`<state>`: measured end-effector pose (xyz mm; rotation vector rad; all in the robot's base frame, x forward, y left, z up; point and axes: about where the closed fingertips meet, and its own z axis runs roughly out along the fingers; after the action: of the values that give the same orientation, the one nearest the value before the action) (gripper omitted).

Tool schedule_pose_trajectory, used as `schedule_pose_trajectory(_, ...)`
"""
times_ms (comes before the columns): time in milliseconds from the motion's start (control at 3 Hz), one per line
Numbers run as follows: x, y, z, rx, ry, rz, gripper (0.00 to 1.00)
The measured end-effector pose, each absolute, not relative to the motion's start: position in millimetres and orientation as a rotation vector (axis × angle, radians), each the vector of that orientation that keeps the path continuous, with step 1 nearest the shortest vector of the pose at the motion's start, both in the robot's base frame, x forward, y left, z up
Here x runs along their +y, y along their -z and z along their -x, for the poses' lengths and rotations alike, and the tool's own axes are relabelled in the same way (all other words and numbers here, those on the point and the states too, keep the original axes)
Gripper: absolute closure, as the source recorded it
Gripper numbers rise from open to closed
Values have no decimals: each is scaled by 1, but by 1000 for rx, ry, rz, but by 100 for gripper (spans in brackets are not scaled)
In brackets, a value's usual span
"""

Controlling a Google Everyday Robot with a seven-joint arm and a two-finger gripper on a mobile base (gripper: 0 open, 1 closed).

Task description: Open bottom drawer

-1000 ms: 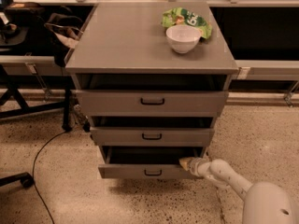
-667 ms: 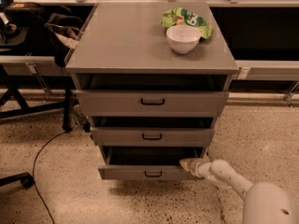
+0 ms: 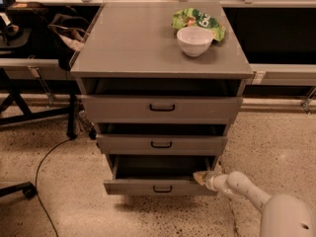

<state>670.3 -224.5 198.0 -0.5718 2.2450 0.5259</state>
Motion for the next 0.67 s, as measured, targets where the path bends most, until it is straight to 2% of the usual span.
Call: schedule_pose_trajectory(667, -227, -190, -650, 2255, -593, 592, 100)
